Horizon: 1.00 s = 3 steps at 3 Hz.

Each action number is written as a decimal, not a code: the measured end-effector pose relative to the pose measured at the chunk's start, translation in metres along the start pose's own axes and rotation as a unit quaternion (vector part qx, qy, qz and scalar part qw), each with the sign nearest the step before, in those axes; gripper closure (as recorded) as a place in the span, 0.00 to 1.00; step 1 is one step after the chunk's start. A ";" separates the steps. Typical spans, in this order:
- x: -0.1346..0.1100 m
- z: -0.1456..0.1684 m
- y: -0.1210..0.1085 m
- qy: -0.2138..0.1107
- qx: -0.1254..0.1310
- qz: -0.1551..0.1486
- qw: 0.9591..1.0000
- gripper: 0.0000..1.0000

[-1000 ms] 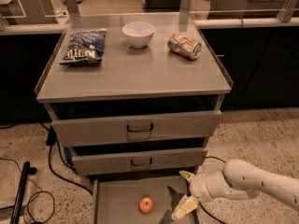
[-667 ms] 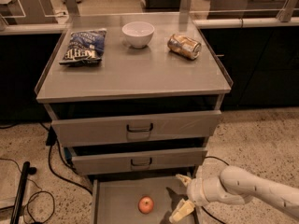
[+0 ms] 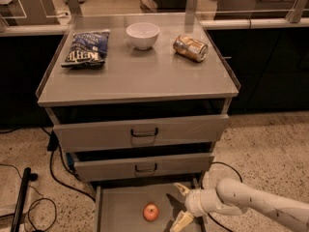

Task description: Pick apple from bottom drawer and place on counter

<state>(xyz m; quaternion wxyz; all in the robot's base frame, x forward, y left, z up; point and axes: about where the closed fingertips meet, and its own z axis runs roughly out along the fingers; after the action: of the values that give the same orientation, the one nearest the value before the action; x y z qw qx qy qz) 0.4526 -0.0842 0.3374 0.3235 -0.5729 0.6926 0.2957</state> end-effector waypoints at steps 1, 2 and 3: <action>0.000 0.000 0.000 0.000 0.000 0.000 1.000 0.00; 0.012 0.020 -0.002 0.000 -0.011 0.017 1.000 0.00; 0.035 0.048 -0.007 0.004 -0.018 0.035 0.999 0.00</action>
Offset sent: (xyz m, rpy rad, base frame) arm 0.0081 0.0153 -0.0545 0.0157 0.1004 -0.0152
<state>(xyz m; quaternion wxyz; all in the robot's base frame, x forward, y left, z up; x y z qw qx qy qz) 0.4602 -0.0688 0.2794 0.2995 -0.5551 0.7083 0.3169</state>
